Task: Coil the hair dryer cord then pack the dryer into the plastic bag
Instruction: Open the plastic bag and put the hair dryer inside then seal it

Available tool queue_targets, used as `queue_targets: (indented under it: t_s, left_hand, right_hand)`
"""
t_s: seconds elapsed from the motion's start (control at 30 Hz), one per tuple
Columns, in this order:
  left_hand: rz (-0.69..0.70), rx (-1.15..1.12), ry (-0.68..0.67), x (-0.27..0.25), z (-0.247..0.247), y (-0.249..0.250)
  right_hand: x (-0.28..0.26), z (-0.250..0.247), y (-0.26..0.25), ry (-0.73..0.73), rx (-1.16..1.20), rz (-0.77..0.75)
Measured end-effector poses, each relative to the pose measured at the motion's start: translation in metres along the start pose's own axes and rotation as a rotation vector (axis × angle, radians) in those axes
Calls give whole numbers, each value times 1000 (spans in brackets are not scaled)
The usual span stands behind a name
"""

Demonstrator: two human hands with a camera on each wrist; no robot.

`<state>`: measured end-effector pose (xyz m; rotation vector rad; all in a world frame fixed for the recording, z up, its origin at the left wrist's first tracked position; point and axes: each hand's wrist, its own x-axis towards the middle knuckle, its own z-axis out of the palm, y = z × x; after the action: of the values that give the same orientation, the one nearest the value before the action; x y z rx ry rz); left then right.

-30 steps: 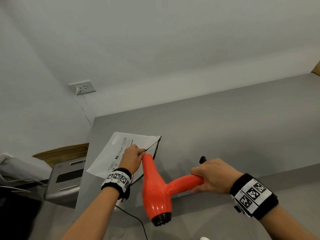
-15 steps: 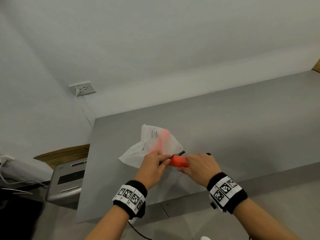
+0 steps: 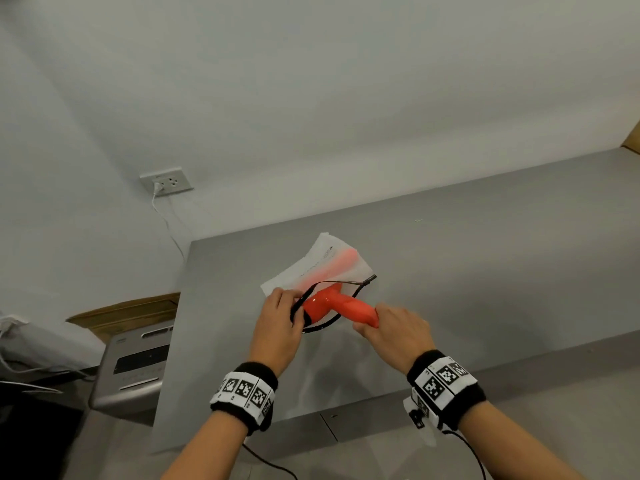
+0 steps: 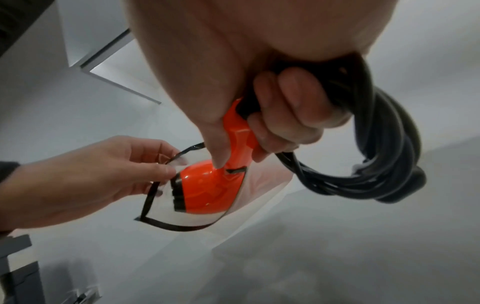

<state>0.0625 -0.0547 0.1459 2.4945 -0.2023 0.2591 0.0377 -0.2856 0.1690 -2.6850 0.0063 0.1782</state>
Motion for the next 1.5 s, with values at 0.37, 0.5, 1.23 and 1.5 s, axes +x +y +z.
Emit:
queue_targets:
  t_s: [0.37, 0.5, 1.23, 1.5]
  left_hand:
    - [42, 51, -84, -11, 19, 11]
    - [92, -27, -187, -24, 22, 22]
    - [-224, -147, -69, 56, 29, 67]
    - [-267, -245, 121, 54, 15, 71]
  right_hand:
    - [3, 16, -17, 37, 41, 71]
    - [4, 18, -21, 63, 39, 64]
    - [-30, 38, -33, 195, -574, -684]
    - [-4, 2, -42, -27, -752, -847]
